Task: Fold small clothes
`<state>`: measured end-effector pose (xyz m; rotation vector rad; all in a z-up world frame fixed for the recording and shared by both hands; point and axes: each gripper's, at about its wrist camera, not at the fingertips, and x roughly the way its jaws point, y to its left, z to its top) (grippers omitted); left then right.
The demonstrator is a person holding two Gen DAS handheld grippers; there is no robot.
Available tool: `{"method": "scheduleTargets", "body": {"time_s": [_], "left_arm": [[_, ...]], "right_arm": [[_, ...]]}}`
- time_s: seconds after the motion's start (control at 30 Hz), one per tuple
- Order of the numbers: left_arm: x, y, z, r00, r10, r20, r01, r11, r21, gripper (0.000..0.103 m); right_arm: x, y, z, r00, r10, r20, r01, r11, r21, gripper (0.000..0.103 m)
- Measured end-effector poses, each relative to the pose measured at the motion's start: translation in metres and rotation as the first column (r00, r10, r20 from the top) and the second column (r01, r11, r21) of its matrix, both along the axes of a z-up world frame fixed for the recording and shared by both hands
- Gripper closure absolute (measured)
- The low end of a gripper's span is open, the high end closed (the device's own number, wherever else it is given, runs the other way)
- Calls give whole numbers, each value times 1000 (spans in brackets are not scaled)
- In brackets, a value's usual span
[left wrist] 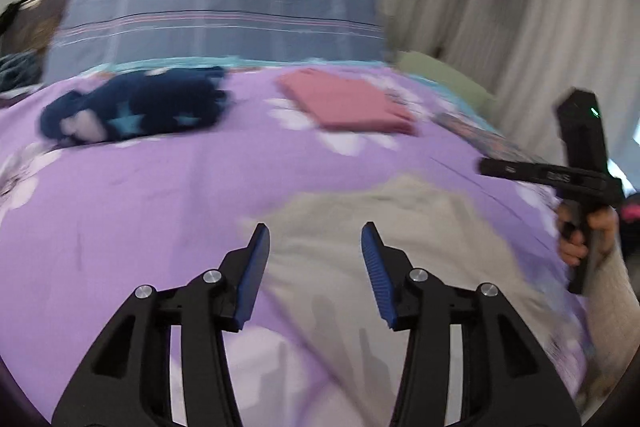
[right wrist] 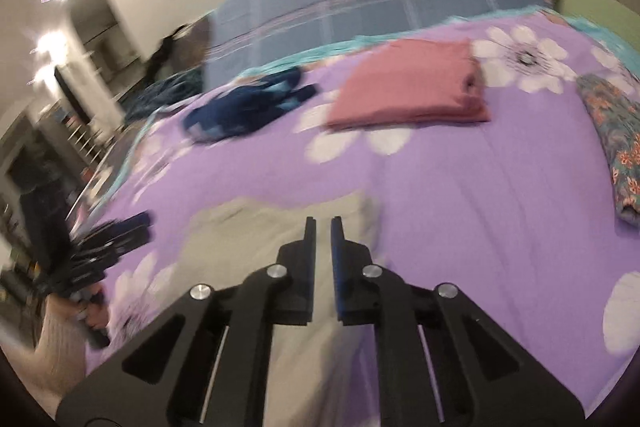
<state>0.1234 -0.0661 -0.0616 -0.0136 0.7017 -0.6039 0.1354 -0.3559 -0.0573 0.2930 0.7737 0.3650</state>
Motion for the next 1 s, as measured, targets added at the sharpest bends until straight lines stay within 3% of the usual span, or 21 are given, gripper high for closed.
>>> {"method": "scheduleTargets", "body": {"time_s": [0.07, 0.13, 0.2, 0.23, 0.33, 0.53, 0.6, 0.67, 0.73, 1.0], "left_arm": [[-14, -15, -9, 996, -78, -36, 78, 997, 16, 56], [-20, -31, -29, 994, -88, -72, 95, 990, 107, 56], [-22, -39, -54, 993, -54, -106, 74, 977, 199, 56], [-25, -40, -58, 995, -55, -83, 72, 974, 213, 56], [-31, -45, -52, 996, -36, -76, 54, 964, 261, 55], [-49, -24, -39, 994, 7, -108, 12, 985, 169, 54], [-64, -23, -35, 995, 32, -97, -14, 983, 181, 52], [-75, -19, -34, 996, 44, -81, -27, 980, 195, 49], [-84, -17, -33, 997, 43, -67, -29, 979, 200, 40], [-103, -13, -38, 996, 39, -83, -21, 977, 212, 39]], "right_arm": [[-19, 13, -2, 998, 56, -2, -56, 998, -11, 94], [-31, 24, -13, 997, 70, -27, -71, 997, -43, 94], [-33, 31, -36, 996, 12, -84, -25, 986, -166, 94], [-33, 34, -47, 995, -24, -100, 0, 970, -242, 97], [-40, 35, -52, 994, -61, -87, 37, 966, -257, 97], [-80, 26, -26, 995, -95, -11, 92, 982, -166, 92], [-94, 29, -23, 993, -114, -3, 111, 971, -210, 92], [-107, 33, -22, 989, -145, -1, 140, 955, -260, 84], [-114, 33, -21, 987, -158, 5, 153, 951, -267, 77], [-143, 50, -16, 993, -112, 28, 115, 951, -288, 77]]}}
